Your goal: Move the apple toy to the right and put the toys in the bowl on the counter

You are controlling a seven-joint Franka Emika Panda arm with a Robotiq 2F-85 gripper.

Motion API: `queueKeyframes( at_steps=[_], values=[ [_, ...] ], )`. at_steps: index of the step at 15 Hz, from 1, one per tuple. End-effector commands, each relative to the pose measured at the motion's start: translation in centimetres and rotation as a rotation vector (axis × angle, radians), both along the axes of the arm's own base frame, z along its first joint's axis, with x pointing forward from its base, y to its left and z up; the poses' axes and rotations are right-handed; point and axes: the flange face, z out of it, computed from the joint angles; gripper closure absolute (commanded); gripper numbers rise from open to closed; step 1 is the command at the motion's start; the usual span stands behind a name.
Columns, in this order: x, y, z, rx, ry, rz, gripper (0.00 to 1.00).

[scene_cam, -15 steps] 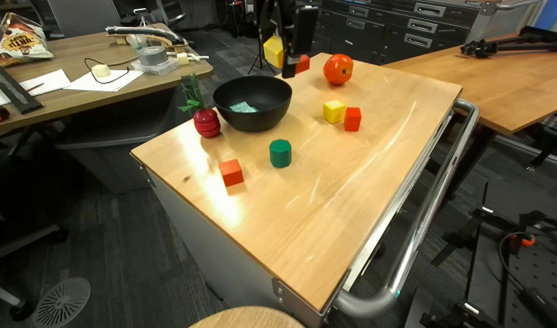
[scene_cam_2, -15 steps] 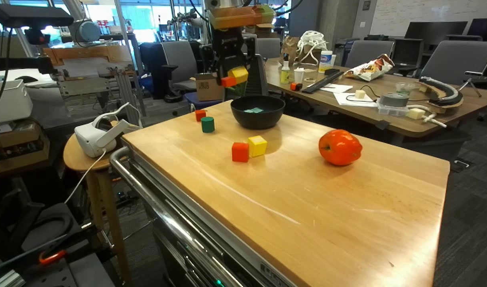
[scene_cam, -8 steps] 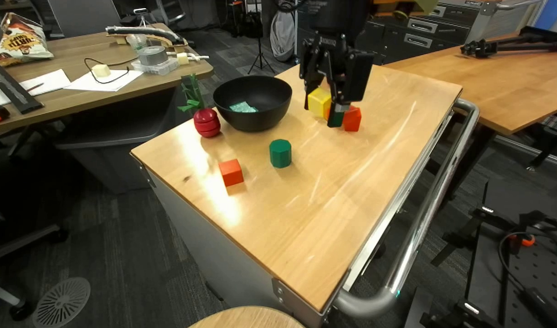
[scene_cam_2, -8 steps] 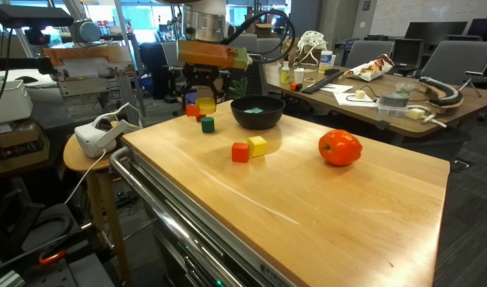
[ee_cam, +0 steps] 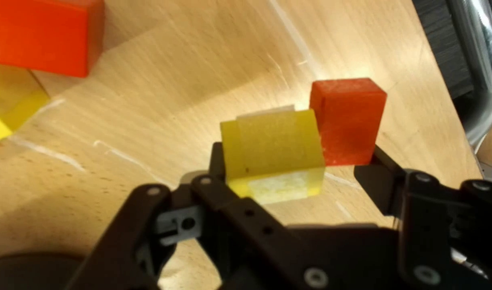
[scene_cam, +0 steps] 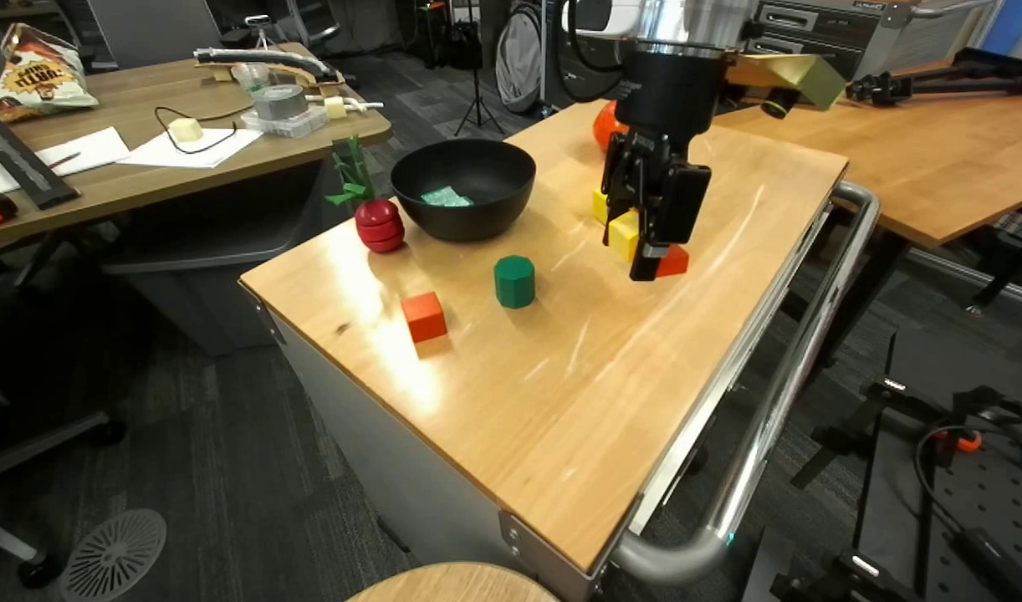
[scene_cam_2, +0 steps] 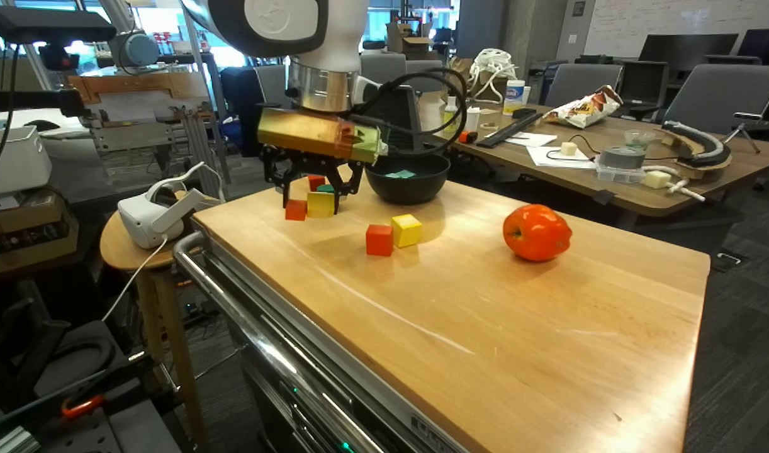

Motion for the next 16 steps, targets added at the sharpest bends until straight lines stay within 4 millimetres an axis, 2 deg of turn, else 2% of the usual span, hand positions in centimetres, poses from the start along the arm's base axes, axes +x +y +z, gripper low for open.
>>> queueKeyframes(
  at_steps=[1,5,6,7,9,13,16],
  values=[
    [0.3,-0.1,-0.4,0.022,-0.024,-0.055,0.47],
    [0.7,-0.1,-0.1,0.006,-0.053,-0.073,0.47],
    [0.8,-0.1,0.1,-0.002,-0.064,-0.078,0.35],
    [0.9,-0.1,0.3,-0.008,-0.074,-0.083,0.06],
    [1.0,-0.1,1.0,-0.017,-0.097,-0.094,0.00],
    [1.4,-0.2,2.5,-0.062,-0.135,-0.100,0.00],
    [2.4,0.4,5.6,-0.116,-0.228,-0.073,0.00]
  ],
)
